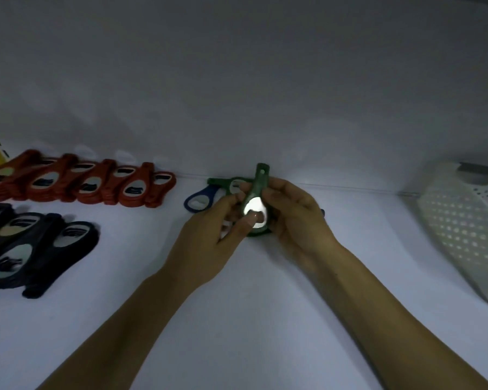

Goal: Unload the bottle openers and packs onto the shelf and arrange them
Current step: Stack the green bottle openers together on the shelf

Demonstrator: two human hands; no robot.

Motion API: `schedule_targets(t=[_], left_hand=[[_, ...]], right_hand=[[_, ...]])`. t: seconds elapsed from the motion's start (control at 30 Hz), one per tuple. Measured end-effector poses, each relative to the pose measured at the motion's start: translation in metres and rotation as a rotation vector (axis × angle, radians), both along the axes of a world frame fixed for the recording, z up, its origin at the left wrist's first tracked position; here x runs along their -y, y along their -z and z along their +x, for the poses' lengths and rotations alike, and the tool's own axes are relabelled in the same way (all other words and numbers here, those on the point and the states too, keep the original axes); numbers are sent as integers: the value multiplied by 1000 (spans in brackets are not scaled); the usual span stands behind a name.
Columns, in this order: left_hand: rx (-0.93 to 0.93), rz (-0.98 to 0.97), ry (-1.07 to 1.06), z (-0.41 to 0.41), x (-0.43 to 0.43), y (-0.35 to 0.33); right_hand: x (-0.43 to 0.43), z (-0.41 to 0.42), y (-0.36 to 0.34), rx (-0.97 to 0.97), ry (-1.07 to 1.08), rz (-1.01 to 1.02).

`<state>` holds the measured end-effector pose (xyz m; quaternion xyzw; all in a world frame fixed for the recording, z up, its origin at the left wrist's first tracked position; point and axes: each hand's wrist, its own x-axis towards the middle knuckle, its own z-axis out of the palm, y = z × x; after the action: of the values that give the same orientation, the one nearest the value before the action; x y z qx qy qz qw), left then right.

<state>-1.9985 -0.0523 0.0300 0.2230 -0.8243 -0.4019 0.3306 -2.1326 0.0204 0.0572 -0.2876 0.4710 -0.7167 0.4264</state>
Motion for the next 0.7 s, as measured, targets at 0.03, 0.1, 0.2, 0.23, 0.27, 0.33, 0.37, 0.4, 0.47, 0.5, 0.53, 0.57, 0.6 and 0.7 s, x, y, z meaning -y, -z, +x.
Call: schedule_targets(t=[0.03,0.1,0.2,0.23,0.27,0.33,0.37,0.4,0.47,0.5,0.53,0.57,0.6,0.7], left_hand=[[-23,15,-4,0,0,-1],[-62,1,-42,1,0,-1],[-67,-58,-78,3,2,2],[-70,-12,-80,3,4,3],[-85,82,-73,3,6,3],[-167,313,-75,3,9,-1],[-222,400,-87,3,10,-3],[-274,460,-98,4,10,-5],[-357,551,-100,6,9,-10],[-382,585,-94,7,7,-12],[-392,605,-80,8,5,-13],[-390,616,-56,8,3,-13],[-382,615,-30,8,2,-13],[-361,625,0,8,0,-14]], right_hand=[[1,6,3,-34,-34,-25],[3,11,7,-178,-4,-32],[4,11,8,-314,40,65],[4,9,8,-336,56,95],[4,7,10,-375,96,119],[2,-1,13,-553,219,200],[-1,-6,13,-693,263,263],[-3,-11,14,-854,274,340],[-7,-16,18,-1164,225,494],[-7,-16,20,-1255,189,531],[-6,-15,21,-1296,161,536],[-4,-14,21,-1306,140,527],[-3,-13,21,-1300,121,525],[-4,-16,19,-1151,118,461]])
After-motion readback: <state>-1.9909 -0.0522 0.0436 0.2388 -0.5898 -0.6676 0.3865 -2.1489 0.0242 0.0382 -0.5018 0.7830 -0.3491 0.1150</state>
